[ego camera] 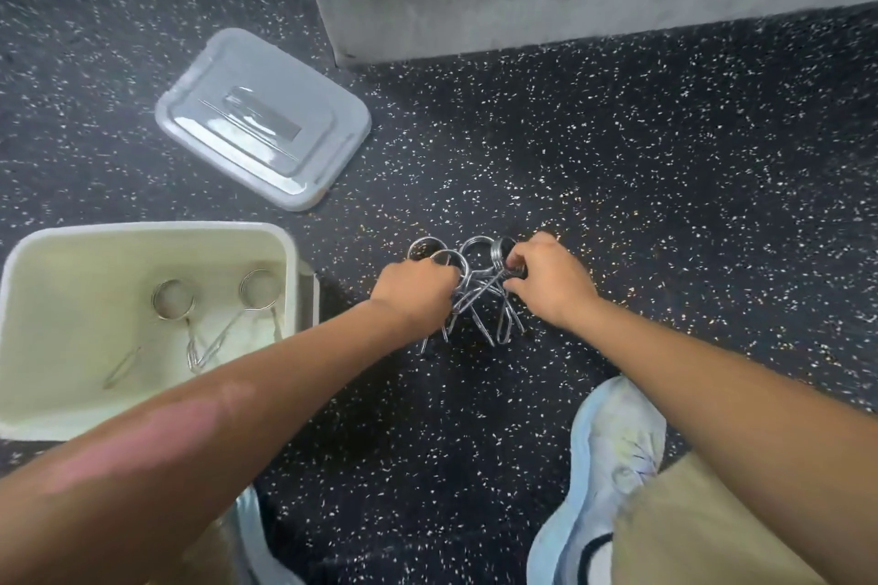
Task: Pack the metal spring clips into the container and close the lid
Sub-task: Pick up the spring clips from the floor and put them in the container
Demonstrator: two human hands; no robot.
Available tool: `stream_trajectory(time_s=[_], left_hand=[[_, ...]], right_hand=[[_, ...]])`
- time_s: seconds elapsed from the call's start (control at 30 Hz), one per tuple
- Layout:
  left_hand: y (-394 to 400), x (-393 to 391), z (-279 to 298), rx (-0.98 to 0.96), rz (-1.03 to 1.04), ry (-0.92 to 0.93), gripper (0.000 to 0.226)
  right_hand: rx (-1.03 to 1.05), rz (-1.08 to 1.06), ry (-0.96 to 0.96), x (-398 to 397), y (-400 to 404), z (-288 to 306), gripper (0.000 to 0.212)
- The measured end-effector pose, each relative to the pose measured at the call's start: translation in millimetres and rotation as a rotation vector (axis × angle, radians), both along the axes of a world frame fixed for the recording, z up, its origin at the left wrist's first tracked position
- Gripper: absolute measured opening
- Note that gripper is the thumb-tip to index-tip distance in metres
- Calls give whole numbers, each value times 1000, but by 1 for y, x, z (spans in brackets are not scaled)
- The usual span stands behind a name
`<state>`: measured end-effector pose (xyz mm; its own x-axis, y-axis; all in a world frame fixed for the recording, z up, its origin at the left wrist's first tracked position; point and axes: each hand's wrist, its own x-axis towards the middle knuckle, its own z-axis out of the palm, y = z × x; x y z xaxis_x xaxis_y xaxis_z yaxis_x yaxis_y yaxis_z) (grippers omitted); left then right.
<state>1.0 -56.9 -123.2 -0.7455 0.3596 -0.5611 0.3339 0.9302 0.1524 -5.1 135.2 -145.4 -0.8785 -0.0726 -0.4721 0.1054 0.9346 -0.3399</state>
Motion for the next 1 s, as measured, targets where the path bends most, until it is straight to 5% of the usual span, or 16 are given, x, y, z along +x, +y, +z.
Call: stream_trajectory(time_s=[0.4,1.0], left_hand=[[-12,3,2,19,2,42,14],[-89,-7,147,331,371,69,21]], right_hand=[[-88,-108,36,6,7,4,14],[-345,-299,95,11,-7,108,8]])
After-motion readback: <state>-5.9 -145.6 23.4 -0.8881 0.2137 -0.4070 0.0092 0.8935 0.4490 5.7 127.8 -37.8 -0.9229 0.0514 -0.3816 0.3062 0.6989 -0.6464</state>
